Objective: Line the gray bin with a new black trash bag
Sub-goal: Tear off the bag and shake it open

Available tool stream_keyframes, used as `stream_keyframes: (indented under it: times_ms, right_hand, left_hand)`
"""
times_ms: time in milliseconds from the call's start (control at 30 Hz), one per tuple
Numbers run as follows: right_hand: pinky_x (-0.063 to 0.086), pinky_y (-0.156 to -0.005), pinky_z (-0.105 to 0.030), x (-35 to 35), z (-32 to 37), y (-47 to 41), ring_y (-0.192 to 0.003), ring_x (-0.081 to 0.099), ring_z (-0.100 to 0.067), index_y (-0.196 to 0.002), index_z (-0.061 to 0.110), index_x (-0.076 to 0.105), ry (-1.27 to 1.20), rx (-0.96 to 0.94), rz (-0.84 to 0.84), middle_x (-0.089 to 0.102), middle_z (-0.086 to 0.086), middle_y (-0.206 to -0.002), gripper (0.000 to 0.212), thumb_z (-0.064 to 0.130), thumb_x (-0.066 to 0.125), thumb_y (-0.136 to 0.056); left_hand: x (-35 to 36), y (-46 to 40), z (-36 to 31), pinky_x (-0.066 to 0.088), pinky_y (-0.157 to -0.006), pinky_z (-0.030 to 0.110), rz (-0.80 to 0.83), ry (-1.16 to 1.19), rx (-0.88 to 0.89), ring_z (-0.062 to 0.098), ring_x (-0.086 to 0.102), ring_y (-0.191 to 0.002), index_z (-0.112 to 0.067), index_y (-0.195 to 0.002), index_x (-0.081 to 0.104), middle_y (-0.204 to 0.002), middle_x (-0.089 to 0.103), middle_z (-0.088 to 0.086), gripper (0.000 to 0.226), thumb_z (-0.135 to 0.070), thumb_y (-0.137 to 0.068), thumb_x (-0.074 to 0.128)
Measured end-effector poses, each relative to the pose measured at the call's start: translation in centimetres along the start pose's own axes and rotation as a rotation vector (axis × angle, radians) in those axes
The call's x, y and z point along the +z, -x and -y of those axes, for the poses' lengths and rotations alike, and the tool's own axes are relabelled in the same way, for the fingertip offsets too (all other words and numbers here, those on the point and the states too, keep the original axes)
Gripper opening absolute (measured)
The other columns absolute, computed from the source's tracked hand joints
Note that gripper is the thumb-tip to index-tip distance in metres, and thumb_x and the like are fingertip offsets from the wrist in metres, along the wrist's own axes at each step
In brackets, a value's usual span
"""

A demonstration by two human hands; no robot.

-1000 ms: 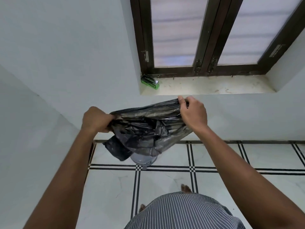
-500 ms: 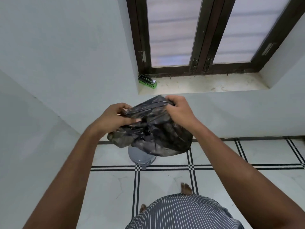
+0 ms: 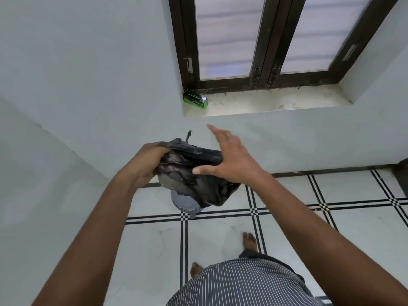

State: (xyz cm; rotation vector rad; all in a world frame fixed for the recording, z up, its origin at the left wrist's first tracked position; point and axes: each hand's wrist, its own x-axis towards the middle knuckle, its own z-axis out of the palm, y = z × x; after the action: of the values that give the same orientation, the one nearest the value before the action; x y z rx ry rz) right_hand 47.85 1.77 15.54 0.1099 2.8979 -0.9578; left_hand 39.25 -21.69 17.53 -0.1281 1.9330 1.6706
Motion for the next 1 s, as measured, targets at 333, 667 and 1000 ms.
stream_keyframes:
  times_ms: [333, 667, 1000]
  right_hand:
    - [0.061, -0.066, -0.043, 0.6, -0.6, -1.6, -0.082, 0.071, -0.025, -0.110, 0.011, 0.071, -0.733, 0.299, -0.169, 0.073, -0.007, -0.092, 0.030, 0.030, 0.049, -0.115]
    - [0.056, -0.072, -0.032, -1.1, -4.0, 0.6, -0.088, 0.076, -0.022, -0.102, 0.017, 0.081, -0.543, 0.413, -0.089, 0.081, 0.001, -0.095, 0.053, 0.069, 0.075, -0.092]
    - [0.058, -0.076, -0.037, -3.2, 1.1, -1.4, -0.095, 0.070, -0.025, -0.108, 0.014, 0.067, 0.152, 0.344, 0.470, 0.074, -0.007, -0.113, 0.039, 0.053, 0.063, -0.108]
  left_hand:
    - [-6.6, -1.1, 2.1, 0.056, -0.071, 0.033, -0.097, -1.272, 0.057, 0.022, 0.068, -0.078, -0.019, -0.092, 0.075, -0.085, 0.073, 0.003, 0.040, -0.052, -0.073, 0.087]
    - [-9.0, 1.5, 2.4, 0.066, -0.063, 0.035, -0.041, -0.011, -0.207, 0.026, 0.075, -0.089, -0.009, -0.115, 0.074, -0.108, 0.079, 0.013, 0.033, -0.038, -0.099, 0.069]
    - [-6.3, 0.2, -2.2, 0.049, -0.068, 0.029, 0.213, -1.328, -0.268, 0.025, 0.069, -0.080, -0.011, -0.108, 0.077, -0.096, 0.077, 0.006, 0.056, -0.055, -0.074, 0.076]
